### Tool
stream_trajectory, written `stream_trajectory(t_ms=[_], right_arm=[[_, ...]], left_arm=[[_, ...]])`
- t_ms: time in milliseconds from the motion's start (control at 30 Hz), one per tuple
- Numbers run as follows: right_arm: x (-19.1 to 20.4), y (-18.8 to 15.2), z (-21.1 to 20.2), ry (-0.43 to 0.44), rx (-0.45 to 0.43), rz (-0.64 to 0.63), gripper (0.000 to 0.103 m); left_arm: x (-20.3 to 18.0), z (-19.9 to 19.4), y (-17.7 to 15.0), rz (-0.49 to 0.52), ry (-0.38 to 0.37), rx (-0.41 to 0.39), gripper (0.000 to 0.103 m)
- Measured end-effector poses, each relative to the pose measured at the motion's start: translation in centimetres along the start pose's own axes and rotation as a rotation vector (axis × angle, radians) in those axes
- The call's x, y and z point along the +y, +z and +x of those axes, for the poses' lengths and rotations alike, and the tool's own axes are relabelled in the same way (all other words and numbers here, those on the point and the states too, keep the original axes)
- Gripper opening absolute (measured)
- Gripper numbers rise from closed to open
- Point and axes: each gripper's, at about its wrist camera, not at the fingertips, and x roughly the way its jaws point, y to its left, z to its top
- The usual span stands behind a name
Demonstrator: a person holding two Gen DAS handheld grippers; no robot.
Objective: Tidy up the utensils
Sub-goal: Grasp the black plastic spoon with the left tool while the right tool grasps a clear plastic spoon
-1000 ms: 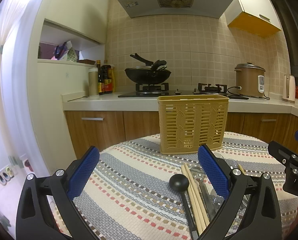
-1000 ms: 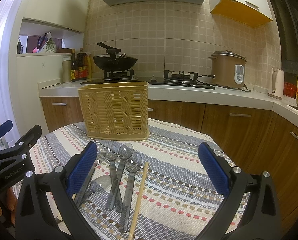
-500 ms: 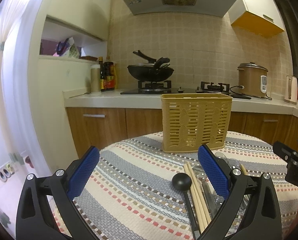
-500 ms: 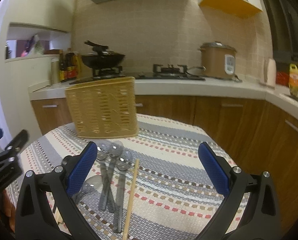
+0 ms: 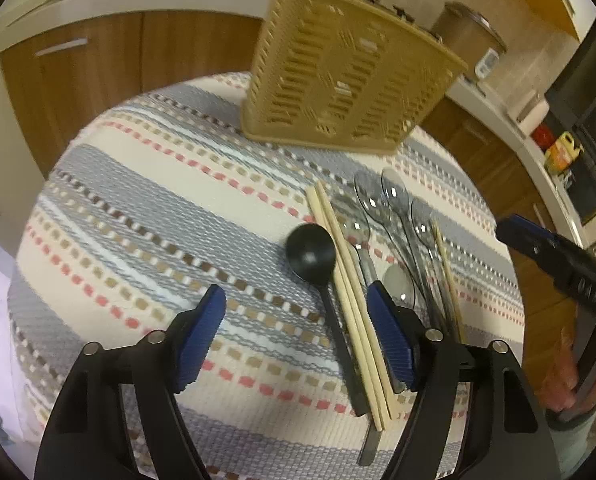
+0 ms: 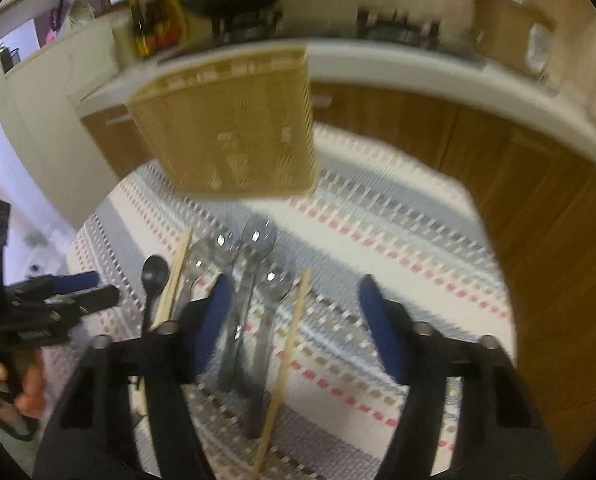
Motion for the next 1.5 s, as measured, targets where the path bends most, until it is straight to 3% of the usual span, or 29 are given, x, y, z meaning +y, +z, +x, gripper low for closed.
stream_trajectory(t_ms=[67,133,233,267,400,600,867,967,1033,1133,1200,1233,1333,1500], right_arm=[[-0.5,0.5,1.4,0.036,0.059,0.024,0.05],[-0.6,0.6,2.5,0.027,0.107,0.026,0.037],[-0.7,0.2,3.7,0.035,0.16,0.037,0.035],[-0.7,0.0,4.2,0.046,0.183,0.037,0.035],[0.2,-0.5,5.6,0.068,0.225,0.017,0.026],[1.4,-0.3,6.9,0.026,0.259,-0.026,0.017],[1.9,-0.2,7.7,-0.026,0.275,-0.059,0.012],[2.8,0.1,8.3,-0.059,0.3,-0.088,0.012],[3.6,0.3,8.8,-0.08,0.314,-0.111,0.012],[4.1,0.7,9.3,-0.084,0.319,-0.119,0.008],[4.1,0.7,9.4,-0.079,0.305,-0.118,0.006],[4.0,0.6,9.3,-0.066,0.295,-0.11,0.004],[3.9,0.6,8.6,-0.058,0.245,-0.112,0.002],[4.0,0.5,6.1,0.007,0.131,-0.117,0.002]], left_arm=[[-0.6,0.9,0.0,0.018,0.018,0.024,0.058],[-1.2,1.7,0.1,0.02,0.014,0.049,0.052],[-2.1,2.6,0.2,0.031,0.044,0.072,0.046],[-2.2,2.9,0.2,0.034,0.056,0.08,0.037],[-2.2,3.4,0.4,0.039,0.082,0.074,0.031],[-1.3,3.5,0.9,0.037,0.089,0.076,0.017],[0.3,3.1,1.1,0.018,0.018,0.105,0.015],[-0.3,3.3,1.5,0.038,0.013,0.134,0.03],[-1.2,3.6,1.7,0.065,0.036,0.151,0.036],[-3.0,4.4,2.0,0.116,0.126,0.162,0.034],[-3.5,4.7,1.9,0.147,0.211,0.146,0.007],[-3.7,4.7,1.9,0.154,0.235,0.136,0.004],[-3.4,4.3,1.5,0.125,0.179,0.088,0.004],[-2.3,0.9,1.4,0.072,0.084,-0.097,0.004]])
